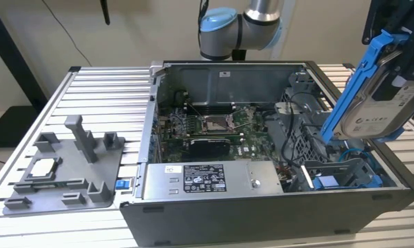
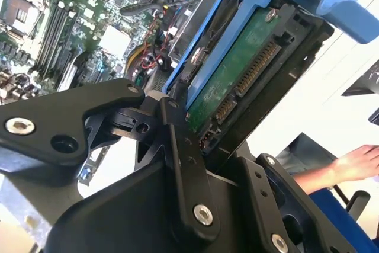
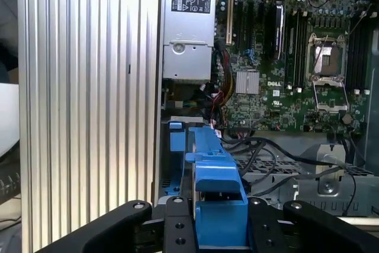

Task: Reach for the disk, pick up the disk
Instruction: 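Pick up the disk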

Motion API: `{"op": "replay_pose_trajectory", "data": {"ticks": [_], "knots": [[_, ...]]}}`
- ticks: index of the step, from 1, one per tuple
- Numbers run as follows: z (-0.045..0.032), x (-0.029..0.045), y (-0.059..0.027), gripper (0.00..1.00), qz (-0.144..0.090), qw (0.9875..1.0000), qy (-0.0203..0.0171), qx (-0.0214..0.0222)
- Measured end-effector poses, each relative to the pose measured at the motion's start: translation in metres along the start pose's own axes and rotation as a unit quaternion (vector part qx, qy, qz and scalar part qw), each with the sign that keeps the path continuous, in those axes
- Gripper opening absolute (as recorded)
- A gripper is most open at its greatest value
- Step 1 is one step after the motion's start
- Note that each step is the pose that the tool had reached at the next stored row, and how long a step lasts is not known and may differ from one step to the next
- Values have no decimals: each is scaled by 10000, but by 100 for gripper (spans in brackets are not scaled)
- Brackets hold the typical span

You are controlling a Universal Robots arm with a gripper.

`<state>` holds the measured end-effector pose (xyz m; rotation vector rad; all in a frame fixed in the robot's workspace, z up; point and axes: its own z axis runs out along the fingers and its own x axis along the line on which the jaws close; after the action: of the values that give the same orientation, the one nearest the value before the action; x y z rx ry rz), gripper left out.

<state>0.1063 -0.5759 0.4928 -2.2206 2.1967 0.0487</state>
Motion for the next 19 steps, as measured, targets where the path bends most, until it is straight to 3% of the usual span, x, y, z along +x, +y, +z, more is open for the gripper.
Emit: {"op": "replay_pose_trajectory", "data": {"ticks": [12, 19], "knots": [[109, 9, 3, 0, 1, 10000, 2, 0], [244, 16, -34, 0, 55, 10000, -3, 1]]}}
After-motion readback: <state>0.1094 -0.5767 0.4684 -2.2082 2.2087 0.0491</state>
